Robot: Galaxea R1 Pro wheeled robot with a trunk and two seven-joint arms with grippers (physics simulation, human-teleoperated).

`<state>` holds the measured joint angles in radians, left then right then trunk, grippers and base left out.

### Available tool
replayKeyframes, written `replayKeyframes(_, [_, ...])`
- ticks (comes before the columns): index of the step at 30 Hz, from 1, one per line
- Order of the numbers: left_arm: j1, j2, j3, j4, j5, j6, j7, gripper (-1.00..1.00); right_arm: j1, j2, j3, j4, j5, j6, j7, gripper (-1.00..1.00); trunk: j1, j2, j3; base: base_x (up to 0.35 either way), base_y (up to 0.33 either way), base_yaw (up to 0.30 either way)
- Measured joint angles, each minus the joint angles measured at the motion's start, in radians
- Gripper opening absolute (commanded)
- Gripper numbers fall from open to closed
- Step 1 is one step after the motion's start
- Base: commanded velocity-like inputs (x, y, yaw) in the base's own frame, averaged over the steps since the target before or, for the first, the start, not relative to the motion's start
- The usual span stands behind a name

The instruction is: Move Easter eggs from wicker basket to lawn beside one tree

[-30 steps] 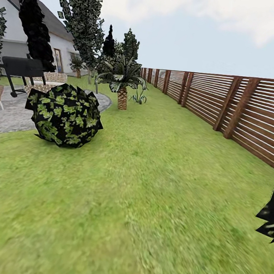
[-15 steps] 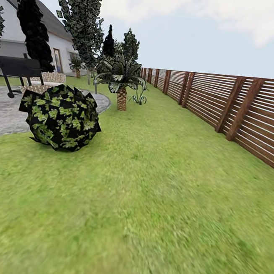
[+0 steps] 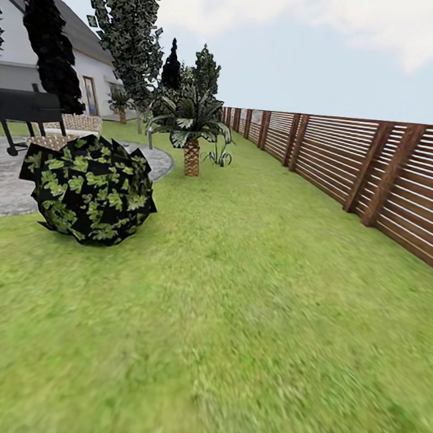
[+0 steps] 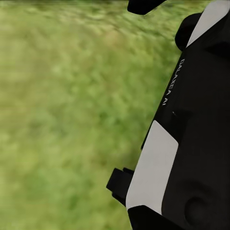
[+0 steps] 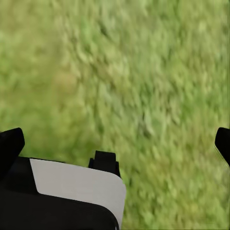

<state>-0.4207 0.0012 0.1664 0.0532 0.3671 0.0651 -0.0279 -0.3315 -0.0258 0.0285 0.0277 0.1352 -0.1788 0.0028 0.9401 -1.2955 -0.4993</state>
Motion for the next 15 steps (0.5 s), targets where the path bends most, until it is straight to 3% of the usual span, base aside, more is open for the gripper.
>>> replayKeyframes(15, [0.0,0.001,0.002,0.0,-0.001,0.0,0.0,1.0,0.0,0.0,0.0,0.0,0.0,0.0,0.0,1.0,0.0,0.0,0.0,0.32,0.0,0.0])
